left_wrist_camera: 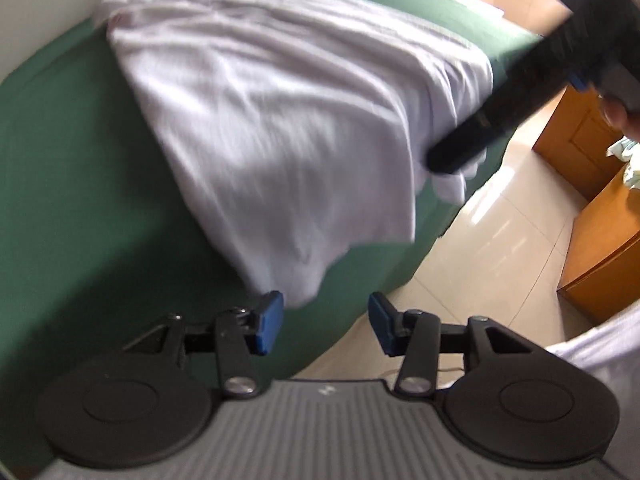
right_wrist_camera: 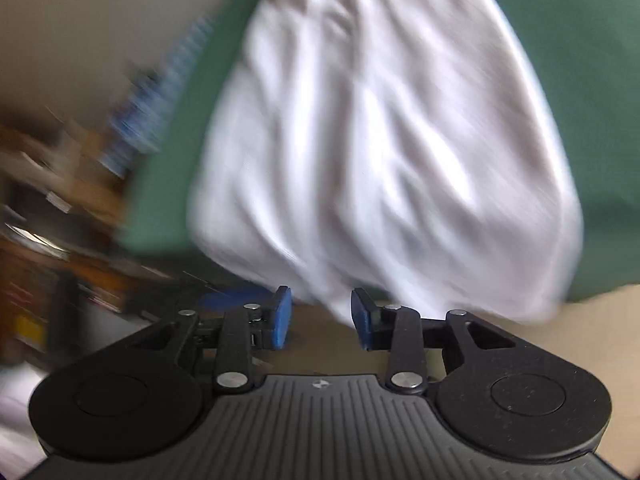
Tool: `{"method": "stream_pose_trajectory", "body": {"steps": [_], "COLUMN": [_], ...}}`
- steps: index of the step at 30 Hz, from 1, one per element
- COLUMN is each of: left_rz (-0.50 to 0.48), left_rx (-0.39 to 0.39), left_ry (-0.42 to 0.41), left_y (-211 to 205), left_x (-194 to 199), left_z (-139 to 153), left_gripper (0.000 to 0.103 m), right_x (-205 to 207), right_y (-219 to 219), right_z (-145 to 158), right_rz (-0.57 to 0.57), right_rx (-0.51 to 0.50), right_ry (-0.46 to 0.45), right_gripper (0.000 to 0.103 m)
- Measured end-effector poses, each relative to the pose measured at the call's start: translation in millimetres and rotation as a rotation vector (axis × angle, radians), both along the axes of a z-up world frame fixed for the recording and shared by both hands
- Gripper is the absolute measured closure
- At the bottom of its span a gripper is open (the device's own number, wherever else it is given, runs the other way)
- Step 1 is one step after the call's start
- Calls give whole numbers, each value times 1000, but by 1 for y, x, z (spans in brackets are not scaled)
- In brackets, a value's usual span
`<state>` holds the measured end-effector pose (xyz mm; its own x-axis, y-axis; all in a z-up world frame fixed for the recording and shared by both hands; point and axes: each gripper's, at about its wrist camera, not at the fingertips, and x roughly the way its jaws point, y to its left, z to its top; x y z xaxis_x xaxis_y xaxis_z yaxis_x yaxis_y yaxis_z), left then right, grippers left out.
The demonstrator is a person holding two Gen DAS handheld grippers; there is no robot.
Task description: Fold clothes
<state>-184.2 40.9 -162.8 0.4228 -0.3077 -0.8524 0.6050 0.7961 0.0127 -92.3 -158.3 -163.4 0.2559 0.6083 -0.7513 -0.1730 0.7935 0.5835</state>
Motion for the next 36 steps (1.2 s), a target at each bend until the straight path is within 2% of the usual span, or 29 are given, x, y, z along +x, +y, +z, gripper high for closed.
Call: {"method": "stream_pose_trajectory", "body": {"steps": [2, 4, 6, 7, 8, 10, 13, 18, 24, 29, 33, 36], "left_rz": [11, 39, 70, 72, 64, 49, 35, 24, -29, -21, 3, -10], "left_rx": [29, 29, 10, 7, -3, -25, -73, -110, -101, -133, -147, -126], "left_ry": [-15, -49, -65, -73, -84, -105, -101, -77, -147, -128, -105, -108], "left_y": [-1, 7, 18, 22, 26, 32, 37, 32, 24, 19, 17, 14], "left_x": [-12, -23, -23, -20, -17, -9, 7, 20, 9, 8, 12, 11], "left_z": [-3, 0, 1, 1, 2, 4, 7, 6, -1, -4, -5, -6], "left_gripper": [53, 51, 49, 50, 54, 57, 65, 62, 61, 50, 51, 56], "right_x": [-15, -29, -35, -36, -35, -29, -17, -7, -7, -4, -1, -6], "right_y": [-11, -22, -43, -54, -62, -74, -84, -68, -77, -67, -60, -53], "right_z": [5, 10, 12, 11, 9, 3, -7, -17, -26, -27, -26, -29], "right_rz": [6, 11, -17, -28, -46, -62, -19, 88, 183, 266, 284, 339], "right_rx": [-52, -104, -117, -132, -161, -178, -157, -180, -193, -202, -172, -199], "right_ry": [-63, -126, -152, -158, -166, -188, -213, -282, -326, -386, -379, -411], "right_gripper": [68, 67, 63, 55, 52, 52, 52, 52, 52, 52, 52, 56]}}
